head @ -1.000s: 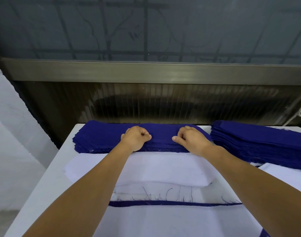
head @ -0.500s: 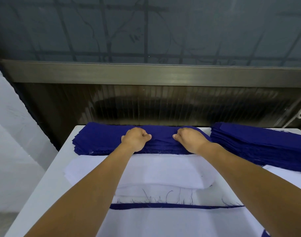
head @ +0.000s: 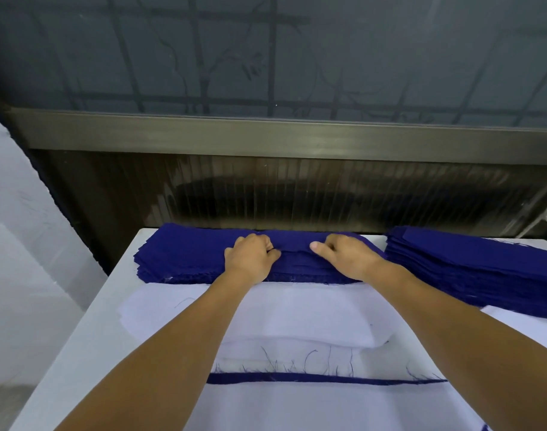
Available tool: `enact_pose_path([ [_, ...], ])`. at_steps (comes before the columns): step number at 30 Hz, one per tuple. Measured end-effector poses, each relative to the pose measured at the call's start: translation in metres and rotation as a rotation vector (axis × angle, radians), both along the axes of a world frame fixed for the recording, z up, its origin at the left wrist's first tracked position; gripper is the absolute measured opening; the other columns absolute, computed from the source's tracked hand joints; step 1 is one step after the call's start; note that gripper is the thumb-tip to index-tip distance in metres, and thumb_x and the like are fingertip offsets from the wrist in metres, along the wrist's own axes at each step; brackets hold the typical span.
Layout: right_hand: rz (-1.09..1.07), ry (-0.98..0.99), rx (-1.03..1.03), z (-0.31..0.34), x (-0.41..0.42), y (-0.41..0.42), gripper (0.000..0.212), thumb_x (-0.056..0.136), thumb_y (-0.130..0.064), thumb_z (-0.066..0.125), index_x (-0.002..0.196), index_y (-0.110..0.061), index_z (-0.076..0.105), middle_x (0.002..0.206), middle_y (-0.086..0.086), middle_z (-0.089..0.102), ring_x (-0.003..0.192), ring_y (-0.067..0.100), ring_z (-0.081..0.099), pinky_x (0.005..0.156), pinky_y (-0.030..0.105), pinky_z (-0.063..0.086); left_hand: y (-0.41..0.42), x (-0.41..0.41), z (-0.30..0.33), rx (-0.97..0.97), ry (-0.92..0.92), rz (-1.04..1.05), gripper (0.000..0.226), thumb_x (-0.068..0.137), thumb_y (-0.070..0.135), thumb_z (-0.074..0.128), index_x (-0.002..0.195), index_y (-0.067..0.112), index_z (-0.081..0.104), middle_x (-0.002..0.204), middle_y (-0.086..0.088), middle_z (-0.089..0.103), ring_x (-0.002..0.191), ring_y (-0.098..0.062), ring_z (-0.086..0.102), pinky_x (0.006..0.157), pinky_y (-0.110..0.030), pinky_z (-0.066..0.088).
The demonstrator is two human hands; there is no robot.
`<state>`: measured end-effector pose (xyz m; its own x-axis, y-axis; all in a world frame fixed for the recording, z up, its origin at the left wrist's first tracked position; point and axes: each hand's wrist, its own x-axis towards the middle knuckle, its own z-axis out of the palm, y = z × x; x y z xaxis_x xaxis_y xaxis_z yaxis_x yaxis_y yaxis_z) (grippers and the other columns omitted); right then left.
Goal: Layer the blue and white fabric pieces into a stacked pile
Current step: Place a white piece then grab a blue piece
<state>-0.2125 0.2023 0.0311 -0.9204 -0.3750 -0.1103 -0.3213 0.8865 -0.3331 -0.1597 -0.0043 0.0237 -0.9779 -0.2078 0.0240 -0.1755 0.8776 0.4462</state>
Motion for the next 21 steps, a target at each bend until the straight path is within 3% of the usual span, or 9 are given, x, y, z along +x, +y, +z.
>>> enact_pose_path([
  [3, 0.009, 0.09, 0.037, -0.002, 0.009, -0.002, 0.043, 0.087, -0.067, 0.048, 0.093, -0.024, 0.051, 0.089, -0.007, 0.052, 0.082, 0.012, 0.052, 0.066, 0.025, 0.04, 0.0, 0.001, 0.001, -0.012, 0.009, -0.021, 0.017, 0.096, 0.041, 0.052, 0.089, 0.025, 0.054, 0.099, 0.002, 0.058, 0.099, -0.018, 0.049, 0.082, -0.034, 0.037],
  [8, 0.023, 0.139, -0.027, -0.004, 0.013, 0.003, 0.012, 0.099, -0.033, 0.048, 0.104, -0.023, 0.053, 0.107, 0.0, 0.057, 0.094, 0.015, 0.053, 0.084, 0.028, 0.049, -0.024, 0.013, 0.0, -0.035, 0.076, -0.049, 0.011, 0.095, 0.033, 0.056, 0.087, 0.026, 0.053, 0.1, 0.002, 0.053, 0.1, -0.02, 0.048, 0.083, -0.036, 0.046],
  [11, 0.02, 0.149, -0.023, -0.004, 0.01, 0.015, 0.014, 0.1, -0.027, 0.047, 0.108, -0.02, 0.056, 0.112, 0.002, 0.055, 0.101, 0.019, 0.052, 0.091, 0.031, 0.045, -0.061, 0.024, -0.001, -0.131, 0.135, 0.018, 0.008, 0.094, 0.036, 0.056, 0.089, 0.029, 0.056, 0.102, 0.002, 0.053, 0.101, -0.02, 0.047, 0.08, -0.034, 0.04],
  [13, 0.002, 0.176, -0.023, -0.004, 0.011, 0.023, 0.015, 0.1, -0.026, 0.048, 0.106, -0.018, 0.058, 0.111, 0.002, 0.054, 0.103, 0.019, 0.051, 0.093, 0.032, 0.043, -0.089, 0.034, 0.0, -0.196, 0.168, 0.095, 0.013, 0.095, 0.036, 0.055, 0.102, 0.027, 0.061, 0.107, 0.0, 0.056, 0.102, -0.021, 0.048, 0.081, -0.035, 0.039],
  [16, -0.007, 0.208, -0.059, 0.0, 0.021, 0.029, 0.012, 0.1, -0.023, 0.047, 0.102, -0.019, 0.059, 0.106, -0.001, 0.053, 0.102, 0.019, 0.051, 0.091, 0.033, 0.044, -0.116, 0.049, 0.002, -0.323, 0.185, 0.15, 0.026, 0.098, 0.03, 0.05, 0.119, 0.022, 0.062, 0.116, -0.003, 0.059, 0.108, -0.024, 0.052, 0.087, -0.039, 0.042],
  [21, 0.021, 0.351, -0.157, 0.025, 0.062, 0.043, 0.01, 0.099, -0.022, 0.05, 0.1, -0.021, 0.06, 0.097, -0.006, 0.057, 0.087, 0.011, 0.053, 0.077, 0.026, 0.045, -0.118, 0.084, 0.028, -0.381, 0.375, 0.034, 0.018, 0.096, 0.022, 0.054, 0.107, 0.016, 0.068, 0.107, -0.004, 0.067, 0.098, -0.025, 0.058, 0.084, -0.037, 0.04],
])
